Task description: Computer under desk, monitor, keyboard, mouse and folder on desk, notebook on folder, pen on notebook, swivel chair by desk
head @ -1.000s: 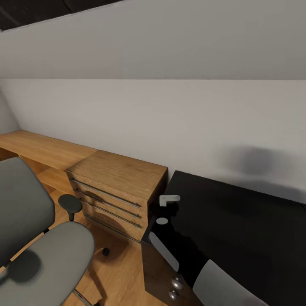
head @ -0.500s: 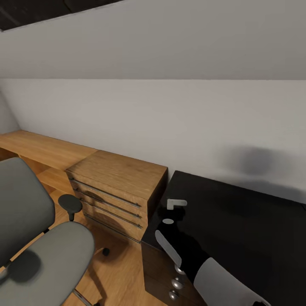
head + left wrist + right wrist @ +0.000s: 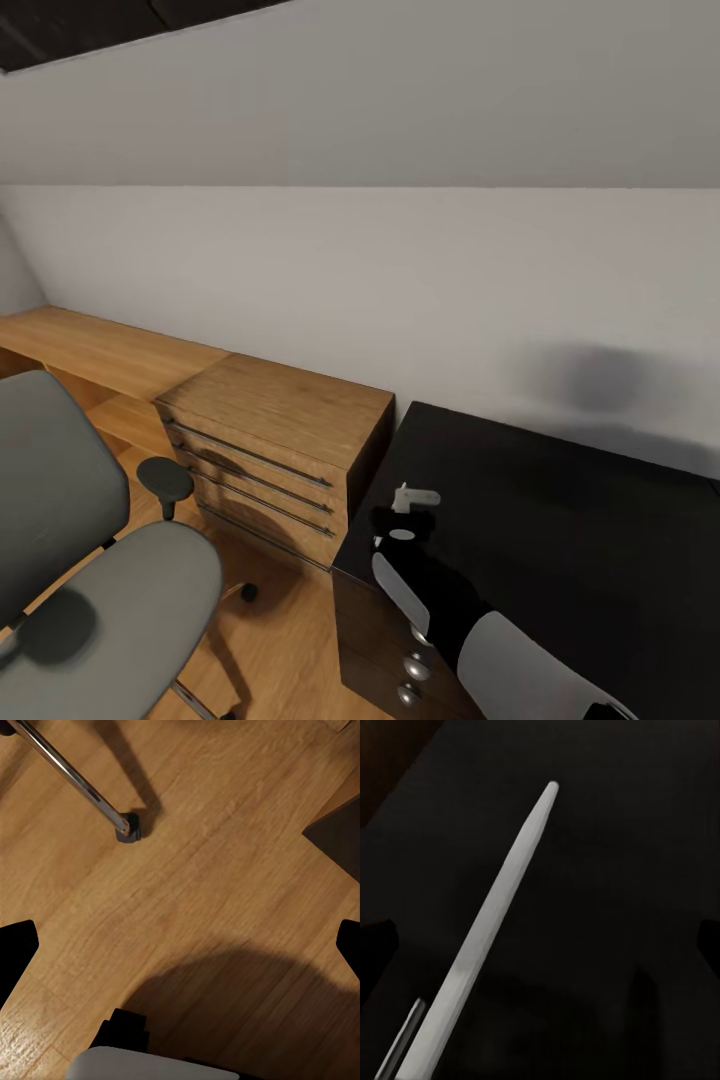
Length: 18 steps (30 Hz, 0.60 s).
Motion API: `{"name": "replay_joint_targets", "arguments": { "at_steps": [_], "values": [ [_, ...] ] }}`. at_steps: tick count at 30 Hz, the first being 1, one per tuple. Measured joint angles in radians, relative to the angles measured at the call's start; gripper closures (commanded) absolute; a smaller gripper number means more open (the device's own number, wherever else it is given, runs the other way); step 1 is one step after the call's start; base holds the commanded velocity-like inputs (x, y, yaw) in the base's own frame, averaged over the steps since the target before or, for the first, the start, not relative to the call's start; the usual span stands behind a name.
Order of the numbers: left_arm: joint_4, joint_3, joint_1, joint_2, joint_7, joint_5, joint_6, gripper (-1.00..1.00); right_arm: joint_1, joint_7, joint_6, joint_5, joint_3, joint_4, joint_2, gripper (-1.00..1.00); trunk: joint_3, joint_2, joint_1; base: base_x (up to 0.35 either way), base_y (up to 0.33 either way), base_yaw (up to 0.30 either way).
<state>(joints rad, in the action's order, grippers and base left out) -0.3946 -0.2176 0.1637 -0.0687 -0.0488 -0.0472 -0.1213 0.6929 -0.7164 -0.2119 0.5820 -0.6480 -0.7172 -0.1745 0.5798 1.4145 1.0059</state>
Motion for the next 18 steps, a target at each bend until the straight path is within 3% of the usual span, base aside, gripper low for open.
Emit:
{"name": "replay_joint_targets", "arguments": {
  "at_steps": [18],
  "values": [
    [0.000,0.000,0.000,0.000,0.000,0.000,0.000,-1.00,-0.002,-0.004,0.001,0.004,-0.002,0.000,0.000,-1.00,0.000,0.000,0.000,0.000,0.000,0.002]
  ]
}}
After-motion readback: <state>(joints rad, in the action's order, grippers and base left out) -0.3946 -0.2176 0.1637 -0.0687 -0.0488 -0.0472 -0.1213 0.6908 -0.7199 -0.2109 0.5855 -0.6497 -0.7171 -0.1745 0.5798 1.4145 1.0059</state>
